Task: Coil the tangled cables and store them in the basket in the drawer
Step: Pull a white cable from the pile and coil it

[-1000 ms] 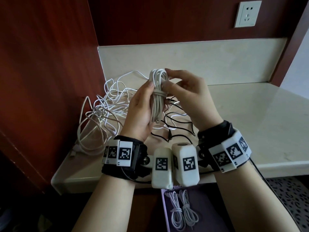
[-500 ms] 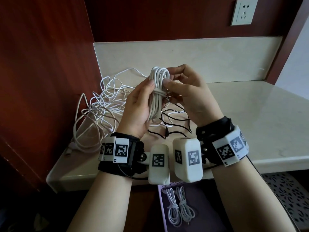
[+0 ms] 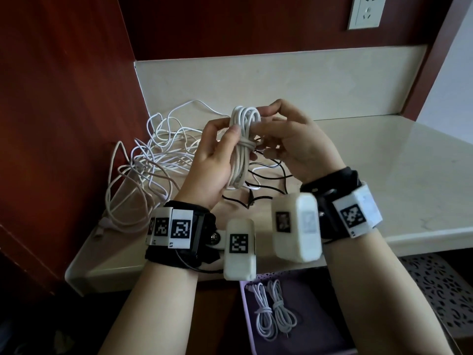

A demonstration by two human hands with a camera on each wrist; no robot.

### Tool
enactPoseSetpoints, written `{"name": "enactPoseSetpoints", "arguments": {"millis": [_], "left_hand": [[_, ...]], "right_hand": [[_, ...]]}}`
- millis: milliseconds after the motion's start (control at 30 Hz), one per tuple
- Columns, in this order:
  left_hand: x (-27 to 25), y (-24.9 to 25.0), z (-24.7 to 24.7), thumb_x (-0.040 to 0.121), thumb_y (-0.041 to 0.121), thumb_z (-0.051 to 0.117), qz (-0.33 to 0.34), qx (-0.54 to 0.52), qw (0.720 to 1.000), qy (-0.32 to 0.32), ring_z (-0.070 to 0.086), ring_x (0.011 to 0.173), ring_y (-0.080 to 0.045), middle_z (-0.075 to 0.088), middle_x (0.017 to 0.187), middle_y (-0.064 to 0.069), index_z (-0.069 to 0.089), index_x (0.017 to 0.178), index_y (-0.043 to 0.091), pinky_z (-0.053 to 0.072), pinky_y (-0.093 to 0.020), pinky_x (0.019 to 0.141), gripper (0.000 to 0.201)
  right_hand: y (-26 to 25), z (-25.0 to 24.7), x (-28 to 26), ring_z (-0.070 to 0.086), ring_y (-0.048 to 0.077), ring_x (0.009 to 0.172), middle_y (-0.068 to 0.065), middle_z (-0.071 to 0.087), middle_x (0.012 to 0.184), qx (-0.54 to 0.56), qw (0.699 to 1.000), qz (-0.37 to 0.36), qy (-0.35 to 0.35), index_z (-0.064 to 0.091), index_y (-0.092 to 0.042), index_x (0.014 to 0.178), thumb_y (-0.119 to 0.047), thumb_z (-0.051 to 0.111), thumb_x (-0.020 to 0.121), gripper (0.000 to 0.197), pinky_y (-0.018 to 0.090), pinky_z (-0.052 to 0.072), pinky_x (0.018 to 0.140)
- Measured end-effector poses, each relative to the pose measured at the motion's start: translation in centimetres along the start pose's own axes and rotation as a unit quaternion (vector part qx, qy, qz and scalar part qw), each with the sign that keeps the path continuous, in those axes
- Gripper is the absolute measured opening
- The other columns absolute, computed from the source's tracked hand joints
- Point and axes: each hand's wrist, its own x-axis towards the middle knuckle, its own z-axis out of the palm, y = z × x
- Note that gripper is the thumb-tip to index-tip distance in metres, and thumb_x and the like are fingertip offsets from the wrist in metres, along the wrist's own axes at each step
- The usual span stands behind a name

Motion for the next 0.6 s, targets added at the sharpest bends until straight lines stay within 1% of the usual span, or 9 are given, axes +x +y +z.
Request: {"name": "enactPoseSetpoints", "arguments": {"millis": [67, 133, 167, 200, 233, 300, 400, 533, 600], "left_hand": [[0.04, -0.15, 0.0, 0.098, 0.016, 0.049, 0.001, 0.003, 1.0, -0.017, 0.065, 0.063, -0.015, 0.069, 0.071, 0.002, 0.052, 0.102, 0.012, 0.055, -0.03, 0.062, 0.007], [0.06, -0.08, -0.11, 0.098, 0.014, 0.049, -0.005, -0.007, 1.0, -0.023, 0.066, 0.064, -0.017, 0.069, 0.072, 0.0, 0.052, 0.105, 0.01, 0.056, -0.031, 0.061, 0.009], [0.08, -0.07, -0.15, 0.098, 0.015, 0.05, -0.006, -0.009, 1.0, -0.024, 0.066, 0.065, -0.02, 0.069, 0.074, -0.002, 0.052, 0.107, 0.008, 0.057, -0.033, 0.063, 0.011], [0.12, -0.1, -0.19, 0.098, 0.016, 0.05, -0.005, -0.011, 1.0, -0.026, 0.066, 0.067, -0.022, 0.069, 0.077, -0.005, 0.052, 0.108, 0.008, 0.056, -0.037, 0.066, 0.013], [0.1, -0.11, -0.22, 0.098, 0.015, 0.049, -0.002, -0.01, 1.0, -0.028, 0.066, 0.068, -0.023, 0.069, 0.078, -0.006, 0.052, 0.108, 0.007, 0.056, -0.037, 0.066, 0.014], [0.11, -0.15, -0.3, 0.098, 0.015, 0.048, 0.003, -0.002, 0.999, -0.035, 0.066, 0.068, -0.021, 0.07, 0.079, -0.006, 0.052, 0.108, 0.007, 0.057, -0.034, 0.065, 0.013], [0.16, -0.26, -0.38, 0.098, 0.015, 0.05, 0.006, 0.02, 0.999, -0.047, 0.067, 0.068, -0.018, 0.07, 0.076, -0.001, 0.054, 0.104, 0.011, 0.056, -0.031, 0.064, 0.009], [0.02, -0.13, -0.28, 0.098, 0.009, 0.047, 0.006, 0.019, 0.999, -0.045, 0.066, 0.064, -0.012, 0.069, 0.072, 0.004, 0.056, 0.098, 0.01, 0.054, -0.025, 0.06, 0.009], [-0.04, -0.07, -0.26, 0.098, 0.01, 0.048, 0.002, 0.021, 0.999, -0.038, 0.066, 0.062, -0.01, 0.068, 0.07, 0.006, 0.056, 0.094, 0.011, 0.053, -0.024, 0.058, 0.009]], "right_hand": [[0.2, -0.28, 0.06, 0.044, 0.01, 0.045, 0.0, 0.056, 0.064, 0.064, 0.997, 0.045, -0.012, 0.051, -0.017, 0.073, 0.002, 0.06, 0.083, 0.023, 0.017, 0.033, 0.037], [0.36, -0.26, 0.02, 0.046, 0.009, 0.045, -0.002, 0.058, 0.065, 0.085, 0.995, 0.057, -0.02, 0.051, -0.016, 0.077, -0.003, 0.061, 0.086, 0.019, 0.015, 0.033, 0.036], [0.43, -0.21, 0.03, 0.046, 0.008, 0.045, -0.001, 0.059, 0.067, 0.082, 0.995, 0.055, -0.02, 0.051, -0.016, 0.079, -0.004, 0.061, 0.086, 0.017, 0.015, 0.033, 0.035], [0.45, -0.17, 0.07, 0.046, 0.008, 0.045, 0.0, 0.058, 0.07, 0.075, 0.996, 0.049, -0.019, 0.051, -0.016, 0.08, -0.005, 0.062, 0.086, 0.016, 0.015, 0.032, 0.035], [0.49, -0.14, 0.14, 0.045, 0.008, 0.044, 0.001, 0.057, 0.071, 0.065, 0.997, 0.041, -0.014, 0.051, -0.015, 0.08, -0.005, 0.062, 0.086, 0.016, 0.015, 0.03, 0.034], [0.52, -0.22, 0.29, 0.045, 0.006, 0.042, 0.0, 0.055, 0.069, 0.023, 0.999, 0.023, 0.003, 0.051, -0.015, 0.08, -0.006, 0.063, 0.086, 0.016, 0.015, 0.029, 0.034], [0.48, -0.64, 0.4, 0.047, 0.007, 0.043, 0.0, 0.055, 0.064, -0.061, 0.998, 0.009, 0.008, 0.05, -0.013, 0.077, -0.009, 0.066, 0.086, 0.018, 0.018, 0.033, 0.037], [0.13, -0.8, 0.48, 0.046, 0.012, 0.041, 0.008, 0.052, 0.062, -0.092, 0.996, 0.001, 0.007, 0.049, -0.007, 0.077, -0.001, 0.064, 0.086, 0.019, 0.021, 0.039, 0.038], [0.1, -0.66, 0.5, 0.044, 0.013, 0.039, 0.009, 0.05, 0.06, -0.099, 0.995, -0.004, 0.01, 0.047, -0.006, 0.076, 0.002, 0.062, 0.086, 0.019, 0.021, 0.04, 0.039]]}}
